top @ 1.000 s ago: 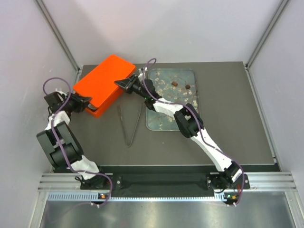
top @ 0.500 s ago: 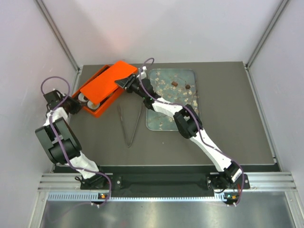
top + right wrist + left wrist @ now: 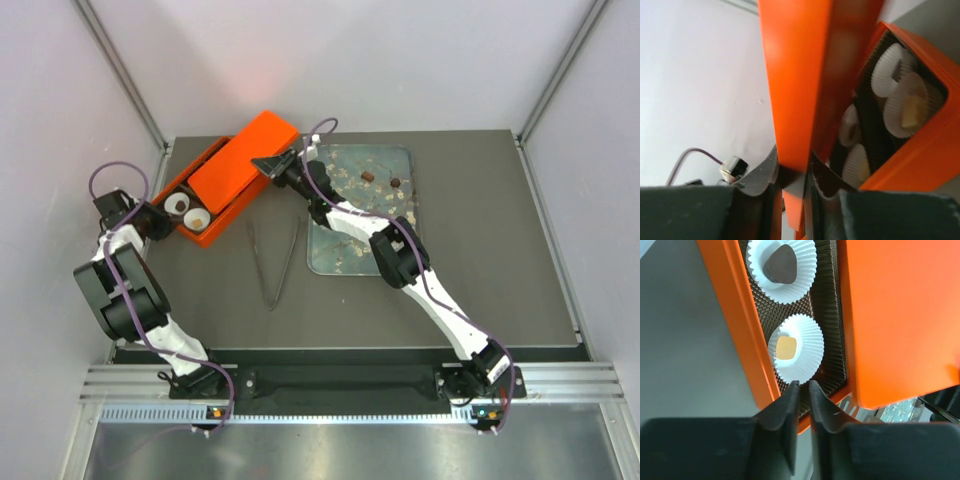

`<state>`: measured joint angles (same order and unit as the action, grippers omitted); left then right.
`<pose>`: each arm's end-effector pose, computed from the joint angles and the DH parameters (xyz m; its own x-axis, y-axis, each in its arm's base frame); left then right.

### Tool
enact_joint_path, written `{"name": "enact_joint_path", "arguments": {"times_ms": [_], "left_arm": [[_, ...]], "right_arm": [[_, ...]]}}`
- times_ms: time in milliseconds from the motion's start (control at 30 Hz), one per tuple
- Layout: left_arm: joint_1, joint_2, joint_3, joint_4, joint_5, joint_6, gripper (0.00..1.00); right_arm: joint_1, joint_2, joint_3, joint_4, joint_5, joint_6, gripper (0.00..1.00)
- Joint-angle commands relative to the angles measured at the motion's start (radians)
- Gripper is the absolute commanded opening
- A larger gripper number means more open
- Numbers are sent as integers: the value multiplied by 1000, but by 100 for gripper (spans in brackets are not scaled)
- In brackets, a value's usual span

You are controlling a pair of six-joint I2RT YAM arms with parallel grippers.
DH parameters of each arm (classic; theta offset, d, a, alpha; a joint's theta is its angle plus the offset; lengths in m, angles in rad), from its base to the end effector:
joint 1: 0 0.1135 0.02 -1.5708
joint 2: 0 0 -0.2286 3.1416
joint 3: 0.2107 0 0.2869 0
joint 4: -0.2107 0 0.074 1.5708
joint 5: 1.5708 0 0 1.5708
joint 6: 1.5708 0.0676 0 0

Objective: Pack the chocolate

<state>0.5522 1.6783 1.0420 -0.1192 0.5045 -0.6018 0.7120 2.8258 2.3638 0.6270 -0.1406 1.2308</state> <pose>0.3601 0.1835 0.1310 -0.3908 -0.8229 -0.4124 -0.4621 0.5629 -0.6853 0.4891 0.4346 0.1363 -0.6671 0.6573 -0.3507 -0.3679 0.1187 0.9223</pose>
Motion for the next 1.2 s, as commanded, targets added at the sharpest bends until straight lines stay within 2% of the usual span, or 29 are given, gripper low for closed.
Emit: {"name": "enact_joint_path", "arguments": {"times_ms": [0,67,133,200,300,533,600,767,1167], "left_arm": [[5,-34,44,49,-13,-22,21],[6,-25,68,47,-27,-38,25],[0,-12,101,-23,-84,-44,26],[-8,-17,96,-37,-119,-38,34],[-15,-32,72,-45,-170,-39,38],[-69,-12,49,-56,-169,-67,43],[-83,-15,44,-62,-175,-75,43],[-92,-37,3,-106,-247,-79,45],[-141,-84,-54,-105,-291,-98,44]], "right_arm": [[-2,24,5,169,-8,47,7],[-8,11,-17,221,-11,53,4],[-22,-8,-41,272,-10,79,2],[-32,-12,-43,318,-8,117,0],[-48,-23,-44,376,-8,148,0],[-62,-77,-69,461,-30,168,0],[-66,-97,-84,502,-37,183,0],[-86,-192,-248,614,-51,197,0],[-108,-348,-419,706,-108,167,0]]}}
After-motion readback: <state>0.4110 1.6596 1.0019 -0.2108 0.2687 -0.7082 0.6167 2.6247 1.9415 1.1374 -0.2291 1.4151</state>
